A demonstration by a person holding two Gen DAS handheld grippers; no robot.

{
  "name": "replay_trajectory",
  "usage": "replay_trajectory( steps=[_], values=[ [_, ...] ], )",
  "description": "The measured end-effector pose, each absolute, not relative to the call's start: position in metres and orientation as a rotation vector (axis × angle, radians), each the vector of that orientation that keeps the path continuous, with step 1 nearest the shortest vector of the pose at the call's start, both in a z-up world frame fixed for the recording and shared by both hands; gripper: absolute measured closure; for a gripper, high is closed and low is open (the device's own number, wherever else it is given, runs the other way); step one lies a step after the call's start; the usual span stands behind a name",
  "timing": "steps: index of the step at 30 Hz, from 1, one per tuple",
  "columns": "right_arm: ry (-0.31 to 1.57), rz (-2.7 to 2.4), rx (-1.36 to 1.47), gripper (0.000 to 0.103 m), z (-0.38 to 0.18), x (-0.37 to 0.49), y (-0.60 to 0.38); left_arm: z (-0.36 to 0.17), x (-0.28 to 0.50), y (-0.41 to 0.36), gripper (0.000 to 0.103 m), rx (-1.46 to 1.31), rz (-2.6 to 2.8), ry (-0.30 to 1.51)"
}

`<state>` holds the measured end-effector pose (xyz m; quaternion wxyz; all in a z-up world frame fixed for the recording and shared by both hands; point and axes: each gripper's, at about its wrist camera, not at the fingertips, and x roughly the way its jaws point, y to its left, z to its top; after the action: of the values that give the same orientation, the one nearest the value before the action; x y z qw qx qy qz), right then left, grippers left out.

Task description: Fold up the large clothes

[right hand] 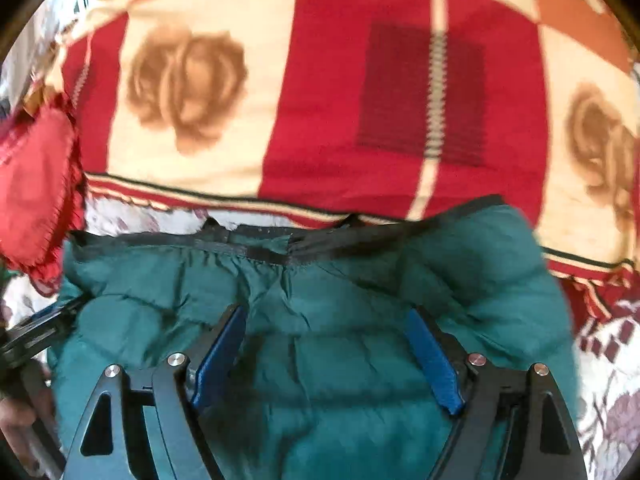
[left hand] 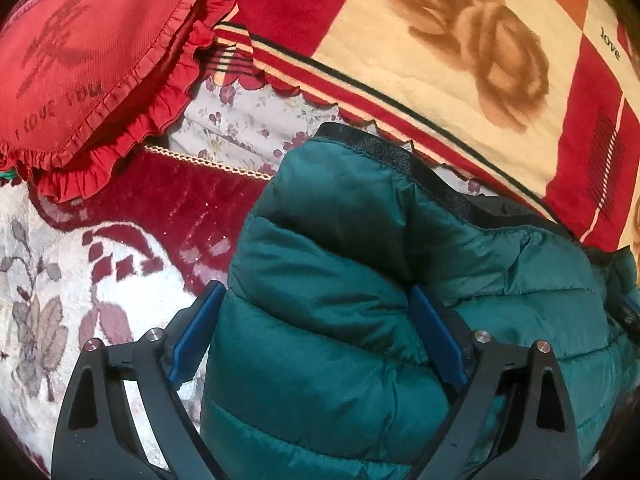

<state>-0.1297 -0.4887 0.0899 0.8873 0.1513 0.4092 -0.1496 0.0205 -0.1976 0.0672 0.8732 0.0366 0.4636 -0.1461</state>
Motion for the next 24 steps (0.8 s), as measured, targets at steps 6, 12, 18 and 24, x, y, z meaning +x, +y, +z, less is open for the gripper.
replay_trajectory(
  steps=[6, 12, 18, 24],
  values=[
    [0.801, -0.363, 0.279, 0.023, 0.114, -0.168, -0.504, 0.095, 0.014, -0.198, 0.01, 0.093, -0.302, 0.921],
    [0.814, -0.433, 0.306, 0.023, 0.101, -0.169, -0.533, 0.091, 0.031, -0.205, 0.01, 0.106, -0.268, 0.943],
    [0.888, -0.488, 0.315, 0.02, 0.065, -0.154, -0.55, 0.073, 0.045, -0.21, 0.01, 0.104, -0.259, 0.982],
    [0.91, -0.506, 0.331, 0.014, 0.05, -0.146, -0.556, 0.063, 0.05, -0.214, 0.008, 0.114, -0.251, 1.003]
  ],
)
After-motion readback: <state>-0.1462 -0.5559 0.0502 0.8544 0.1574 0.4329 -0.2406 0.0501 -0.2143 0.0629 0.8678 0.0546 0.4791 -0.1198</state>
